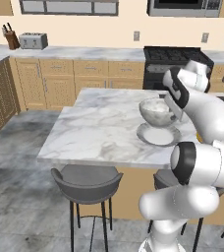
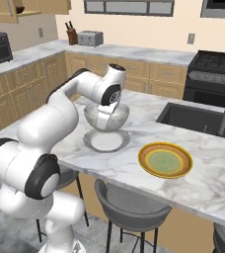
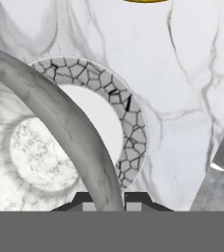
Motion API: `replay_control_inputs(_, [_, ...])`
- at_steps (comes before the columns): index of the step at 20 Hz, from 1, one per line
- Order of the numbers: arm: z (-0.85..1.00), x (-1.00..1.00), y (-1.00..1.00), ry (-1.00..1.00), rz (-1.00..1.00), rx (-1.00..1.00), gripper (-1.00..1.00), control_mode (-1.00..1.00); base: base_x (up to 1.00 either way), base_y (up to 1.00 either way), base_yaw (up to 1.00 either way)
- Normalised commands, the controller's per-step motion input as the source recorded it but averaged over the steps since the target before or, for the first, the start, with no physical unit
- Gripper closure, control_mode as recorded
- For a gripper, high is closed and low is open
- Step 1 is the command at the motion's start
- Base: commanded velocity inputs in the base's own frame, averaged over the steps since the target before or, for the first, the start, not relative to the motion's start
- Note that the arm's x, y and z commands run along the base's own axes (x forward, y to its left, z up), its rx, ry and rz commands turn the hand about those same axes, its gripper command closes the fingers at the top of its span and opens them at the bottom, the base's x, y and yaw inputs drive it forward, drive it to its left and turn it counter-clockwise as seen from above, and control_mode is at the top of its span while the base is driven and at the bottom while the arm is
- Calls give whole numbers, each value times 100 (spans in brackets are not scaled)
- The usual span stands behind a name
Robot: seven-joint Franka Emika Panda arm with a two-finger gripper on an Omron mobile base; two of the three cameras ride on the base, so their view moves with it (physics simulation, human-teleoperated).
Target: Move the bowls from the cabinet to the plates on the dining table.
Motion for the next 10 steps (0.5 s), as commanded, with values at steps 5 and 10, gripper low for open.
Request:
replay_control_inputs(5, [-18,0,-9,-2,-7,1,100,-100,0,0,0])
replay_control_inputs(10, [-19,0,0,-7,-6,1,100,-100,0,0,0])
